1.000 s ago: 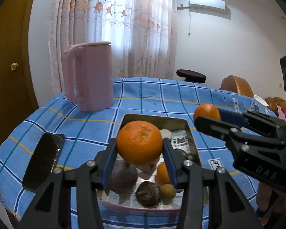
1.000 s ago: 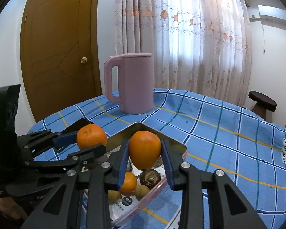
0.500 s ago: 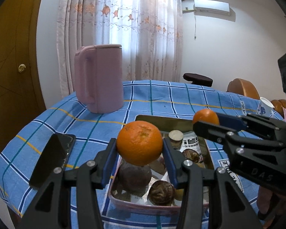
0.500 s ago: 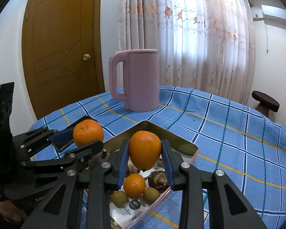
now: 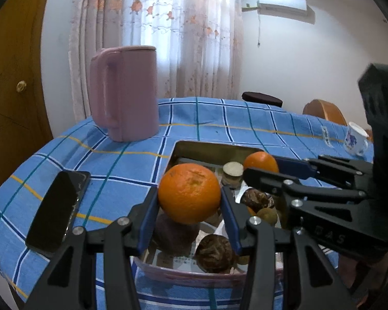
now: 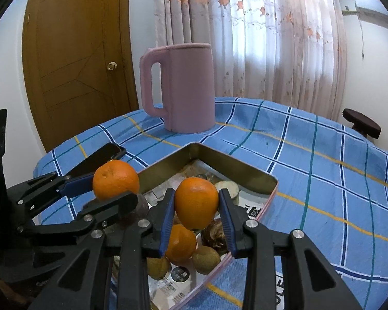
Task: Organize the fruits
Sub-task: 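Carry the orange with the left tool while the right tool carries its orange over the tin, then open both tools to drop the two oranges into the tin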
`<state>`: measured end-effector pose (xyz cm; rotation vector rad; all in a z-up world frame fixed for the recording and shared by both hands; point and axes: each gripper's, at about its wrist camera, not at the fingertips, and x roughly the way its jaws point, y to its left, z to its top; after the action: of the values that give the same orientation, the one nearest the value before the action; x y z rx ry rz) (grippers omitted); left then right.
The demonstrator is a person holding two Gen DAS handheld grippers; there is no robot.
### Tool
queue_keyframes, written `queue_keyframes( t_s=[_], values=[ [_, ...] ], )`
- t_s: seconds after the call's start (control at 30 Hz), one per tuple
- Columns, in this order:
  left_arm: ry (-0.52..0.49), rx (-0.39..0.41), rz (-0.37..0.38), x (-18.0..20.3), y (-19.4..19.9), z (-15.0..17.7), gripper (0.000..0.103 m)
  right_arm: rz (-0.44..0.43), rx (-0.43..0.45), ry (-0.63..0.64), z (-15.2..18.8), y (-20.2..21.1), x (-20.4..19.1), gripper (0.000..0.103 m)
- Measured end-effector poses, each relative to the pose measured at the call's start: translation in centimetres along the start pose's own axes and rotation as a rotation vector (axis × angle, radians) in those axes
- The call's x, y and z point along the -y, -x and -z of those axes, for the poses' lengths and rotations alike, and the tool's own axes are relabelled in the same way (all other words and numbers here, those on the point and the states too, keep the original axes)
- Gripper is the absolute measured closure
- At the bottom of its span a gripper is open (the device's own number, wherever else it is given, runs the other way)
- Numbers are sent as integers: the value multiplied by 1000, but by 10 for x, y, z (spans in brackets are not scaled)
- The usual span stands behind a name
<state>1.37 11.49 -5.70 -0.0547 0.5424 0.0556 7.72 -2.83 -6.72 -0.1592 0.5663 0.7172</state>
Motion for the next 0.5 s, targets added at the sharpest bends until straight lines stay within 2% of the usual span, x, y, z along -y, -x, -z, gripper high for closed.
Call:
queue_keyframes(
  t_s=[0.2,0.5],
  values=[
    [-11,-24,-3,0,-6,3,53,-7,-59,10,6,-12,-1,67],
    [-24,-37,6,3,-10,8,52,-45,-88,-9,14,-18,6,67]
  ],
)
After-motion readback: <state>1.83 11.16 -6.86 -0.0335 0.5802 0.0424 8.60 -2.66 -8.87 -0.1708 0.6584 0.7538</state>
